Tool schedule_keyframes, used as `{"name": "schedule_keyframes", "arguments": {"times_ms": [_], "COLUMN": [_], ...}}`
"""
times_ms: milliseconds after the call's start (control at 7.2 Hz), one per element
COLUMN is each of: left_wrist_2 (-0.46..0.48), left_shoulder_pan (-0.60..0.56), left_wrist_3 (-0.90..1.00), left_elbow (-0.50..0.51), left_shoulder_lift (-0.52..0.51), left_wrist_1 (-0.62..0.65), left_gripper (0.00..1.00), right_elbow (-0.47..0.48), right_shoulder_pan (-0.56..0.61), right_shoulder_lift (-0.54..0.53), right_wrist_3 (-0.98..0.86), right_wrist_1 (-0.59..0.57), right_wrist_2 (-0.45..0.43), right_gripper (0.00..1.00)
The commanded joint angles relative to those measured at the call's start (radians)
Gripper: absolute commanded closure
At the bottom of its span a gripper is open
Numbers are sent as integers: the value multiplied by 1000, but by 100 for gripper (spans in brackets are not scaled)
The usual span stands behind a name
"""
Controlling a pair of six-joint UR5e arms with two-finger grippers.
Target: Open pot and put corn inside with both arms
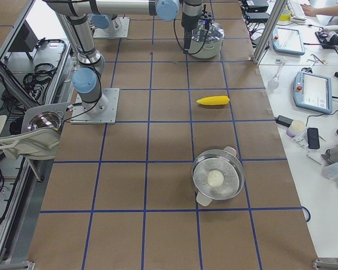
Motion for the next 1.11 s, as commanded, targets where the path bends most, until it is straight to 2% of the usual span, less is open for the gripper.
{"name": "schedule_keyframes", "arguments": {"times_ms": [0, 139, 972], "left_wrist_2": [0, 0, -2], "left_shoulder_pan": [1, 1, 1], "left_wrist_3": [1, 1, 1], "left_elbow": [1, 2, 7], "left_shoulder_lift": [0, 0, 0], "left_wrist_1": [0, 0, -1], "left_gripper": [0, 0, 0], "right_elbow": [1, -12, -5], "right_shoulder_pan": [3, 1, 0], "right_shoulder_lift": [-4, -4, -4], "right_wrist_3": [1, 1, -1], "right_wrist_1": [13, 46, 50], "right_wrist_2": [-3, -3, -5], "right_gripper": [0, 0, 0]}}
